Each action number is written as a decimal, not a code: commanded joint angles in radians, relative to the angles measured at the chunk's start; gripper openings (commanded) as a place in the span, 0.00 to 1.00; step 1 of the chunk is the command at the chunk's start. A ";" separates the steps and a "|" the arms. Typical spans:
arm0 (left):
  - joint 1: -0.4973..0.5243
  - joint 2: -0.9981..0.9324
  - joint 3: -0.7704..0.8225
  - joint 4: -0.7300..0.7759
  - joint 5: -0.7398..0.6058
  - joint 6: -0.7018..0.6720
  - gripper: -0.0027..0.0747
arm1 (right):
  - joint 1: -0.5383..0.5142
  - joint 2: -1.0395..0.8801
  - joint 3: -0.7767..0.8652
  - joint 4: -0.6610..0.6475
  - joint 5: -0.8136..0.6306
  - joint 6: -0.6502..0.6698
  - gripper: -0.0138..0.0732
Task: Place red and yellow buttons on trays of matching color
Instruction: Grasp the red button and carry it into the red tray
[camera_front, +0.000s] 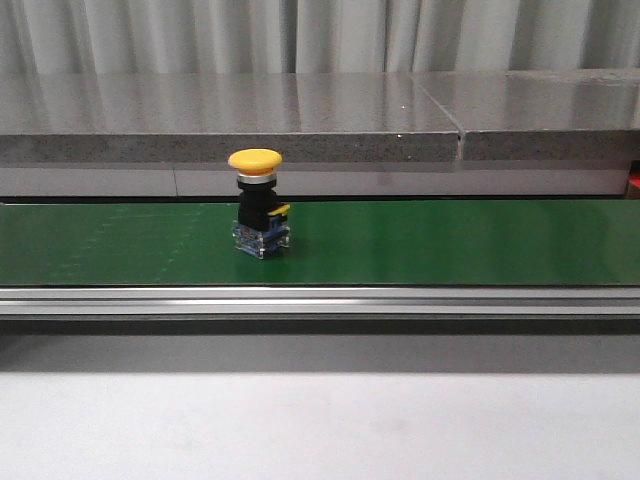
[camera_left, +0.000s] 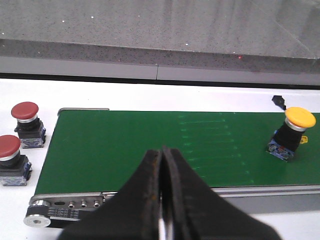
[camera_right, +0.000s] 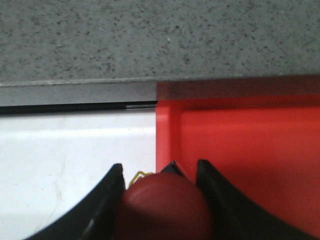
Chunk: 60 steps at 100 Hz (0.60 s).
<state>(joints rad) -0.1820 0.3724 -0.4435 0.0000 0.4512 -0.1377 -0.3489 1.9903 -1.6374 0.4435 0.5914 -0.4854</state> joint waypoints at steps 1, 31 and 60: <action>-0.008 0.005 -0.028 -0.005 -0.067 -0.001 0.01 | -0.021 -0.017 -0.065 0.013 -0.053 -0.012 0.38; -0.008 0.005 -0.028 -0.005 -0.067 -0.001 0.01 | -0.054 0.057 -0.081 0.013 -0.070 -0.012 0.38; -0.008 0.005 -0.028 -0.005 -0.067 -0.001 0.01 | -0.053 0.102 -0.081 0.013 -0.066 -0.012 0.38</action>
<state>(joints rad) -0.1820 0.3724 -0.4435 0.0000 0.4512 -0.1377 -0.3961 2.1519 -1.6852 0.4435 0.5676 -0.4854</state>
